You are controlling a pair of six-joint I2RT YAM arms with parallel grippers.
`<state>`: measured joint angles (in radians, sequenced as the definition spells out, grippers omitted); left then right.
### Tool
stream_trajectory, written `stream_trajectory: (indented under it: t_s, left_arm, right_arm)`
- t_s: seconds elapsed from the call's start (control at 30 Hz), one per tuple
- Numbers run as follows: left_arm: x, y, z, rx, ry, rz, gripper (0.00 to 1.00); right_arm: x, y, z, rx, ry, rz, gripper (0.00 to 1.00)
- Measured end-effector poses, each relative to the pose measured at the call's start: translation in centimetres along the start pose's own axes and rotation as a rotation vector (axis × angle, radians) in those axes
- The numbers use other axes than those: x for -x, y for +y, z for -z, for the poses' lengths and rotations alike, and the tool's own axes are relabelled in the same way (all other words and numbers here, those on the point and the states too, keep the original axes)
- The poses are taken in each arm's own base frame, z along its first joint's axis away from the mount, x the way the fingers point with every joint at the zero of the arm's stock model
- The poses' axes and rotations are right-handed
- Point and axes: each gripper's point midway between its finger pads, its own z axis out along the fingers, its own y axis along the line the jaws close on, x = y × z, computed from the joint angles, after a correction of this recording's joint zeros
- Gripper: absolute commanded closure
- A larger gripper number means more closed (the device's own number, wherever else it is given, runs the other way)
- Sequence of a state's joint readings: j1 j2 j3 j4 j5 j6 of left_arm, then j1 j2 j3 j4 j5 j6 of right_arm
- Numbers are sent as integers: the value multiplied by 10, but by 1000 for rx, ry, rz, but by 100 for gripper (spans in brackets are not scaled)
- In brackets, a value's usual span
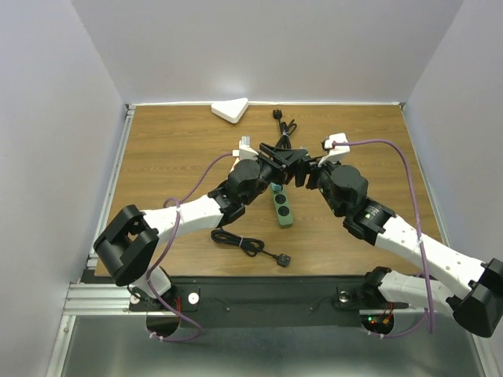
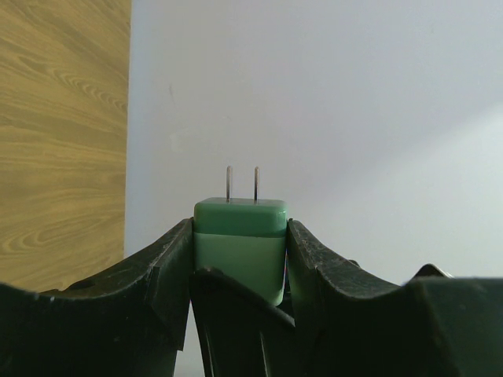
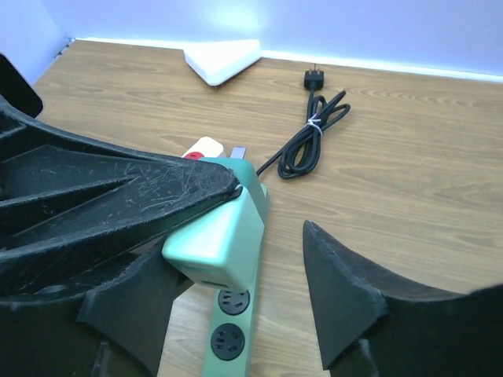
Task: Insert the plug
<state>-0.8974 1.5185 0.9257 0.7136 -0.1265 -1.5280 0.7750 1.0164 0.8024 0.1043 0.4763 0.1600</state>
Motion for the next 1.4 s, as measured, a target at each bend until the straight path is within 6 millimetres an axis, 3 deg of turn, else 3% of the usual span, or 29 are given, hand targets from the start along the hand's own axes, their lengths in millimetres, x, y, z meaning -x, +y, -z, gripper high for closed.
stream_trajectory:
  t_s: [0.17, 0.27, 0.3, 0.33, 0.37, 0.43, 0.47, 0.53, 0.67, 0.8, 0.97, 1.07, 1.23, 1.4]
  left_arm:
    - [-3, -4, 3, -9, 3, 12, 100]
    - [-2, -5, 3, -11, -4, 18, 100]
    - [-3, -5, 3, -12, 0, 21, 100]
    - [-4, -5, 3, -16, 4, 24, 100]
    - [-5, -7, 4, -23, 7, 29, 92]
    - [-5, -8, 5, -42, 7, 32, 65]
    - [-5, -8, 6, -46, 7, 30, 44]
    - [-5, -1, 9, -44, 19, 24, 28]
    - [-9, 15, 15, -25, 69, 12, 14]
    - [4, 24, 22, -26, 78, -10, 9]
    - [42, 37, 37, -38, 28, -64, 9]
    - [74, 41, 59, -61, -28, -144, 9]
    - [111, 38, 84, -80, -110, -425, 10]
    - [113, 46, 94, -43, -90, -709, 10]
  right_arm:
    - [5, 6, -2, 20, -23, 24, 59]
    - [6, 5, -2, 21, -31, 61, 80]
    - [7, 5, -2, 21, -36, 66, 92]
    - [9, 5, -3, 21, -43, 65, 96]
    - [10, 5, -3, 19, -46, 70, 100]
    - [11, 5, -3, 23, -51, 75, 99]
    - [10, 5, -2, 23, -47, 92, 100]
    - [5, 5, -1, 28, -38, 99, 100]
    - [-1, -4, 5, 3, -28, 87, 100]
    - [3, -11, 15, -14, -30, 70, 100]
    - [1, -13, 26, -4, 7, 62, 99]
    - [-9, -7, 25, 22, 95, 82, 100]
    - [-39, 18, 17, 109, 302, 106, 100]
    - [-83, 43, 16, 211, 562, 111, 100]
